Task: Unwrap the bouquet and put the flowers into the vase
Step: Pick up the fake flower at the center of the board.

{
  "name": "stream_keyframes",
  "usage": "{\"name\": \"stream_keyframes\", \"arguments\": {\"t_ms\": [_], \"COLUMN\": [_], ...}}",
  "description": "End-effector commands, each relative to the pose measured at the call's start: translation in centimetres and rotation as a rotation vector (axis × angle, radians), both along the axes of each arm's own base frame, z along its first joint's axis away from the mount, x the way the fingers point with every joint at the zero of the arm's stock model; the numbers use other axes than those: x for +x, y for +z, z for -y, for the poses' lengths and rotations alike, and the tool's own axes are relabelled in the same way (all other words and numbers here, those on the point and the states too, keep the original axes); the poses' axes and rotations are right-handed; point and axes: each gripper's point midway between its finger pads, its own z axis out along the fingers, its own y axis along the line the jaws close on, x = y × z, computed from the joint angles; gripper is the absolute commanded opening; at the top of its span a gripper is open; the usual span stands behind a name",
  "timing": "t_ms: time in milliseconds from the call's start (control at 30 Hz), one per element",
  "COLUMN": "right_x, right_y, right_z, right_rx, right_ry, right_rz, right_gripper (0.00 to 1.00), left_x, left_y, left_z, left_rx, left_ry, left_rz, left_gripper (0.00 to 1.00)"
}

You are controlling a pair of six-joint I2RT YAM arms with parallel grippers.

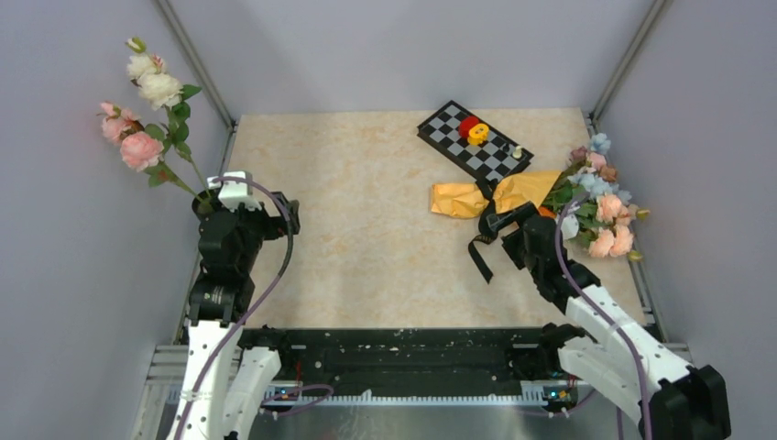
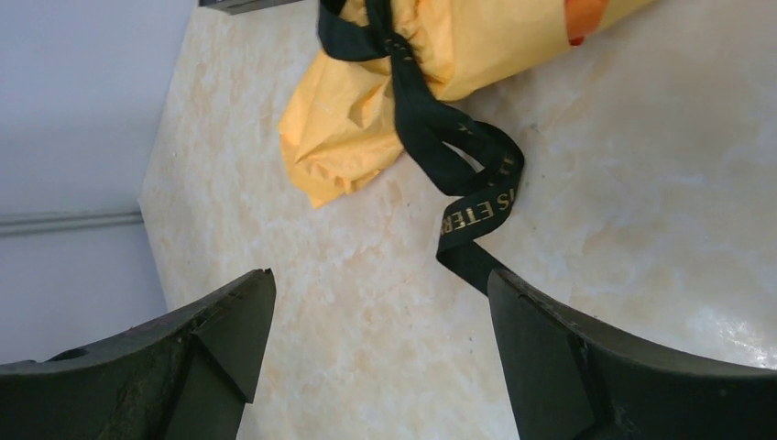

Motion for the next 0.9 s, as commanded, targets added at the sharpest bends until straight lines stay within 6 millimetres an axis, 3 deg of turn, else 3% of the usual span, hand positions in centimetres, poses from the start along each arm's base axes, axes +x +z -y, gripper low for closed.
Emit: {"name": "stream_keyframes", "arguments": {"t_ms": [0, 267, 600, 867], "right_x": [2.5, 5.5, 7.2, 9.6], "right_y": [-0.7, -1.7, -4.4, -5.7], "right_z": [0.2, 0.4, 2.1, 2.2], "right_rx": [0.120, 0.086, 0.020, 0.020], "right_ry": [-0.154, -0.219, -0.300, -0.286], "right_rz": [0.048, 0.121, 0.128, 0.160], "right_gripper": [0.88, 0.89, 0.87, 0.84], "left_x": [0.4, 0.6, 0.9, 0.9], "left_y": [0.7, 0.3, -0.3, -0.4], "left_z": [0.8, 1.3, 1.5, 2.6], "left_rx": [0.003, -0.005, -0.003, -0.008], "left_ry": [-0.053, -0.077, -0.085, -0.146], "left_rz": [0.038, 0.023, 0.004, 0.001], "left_gripper": [0.99, 0.99, 0.99, 0.99]}}
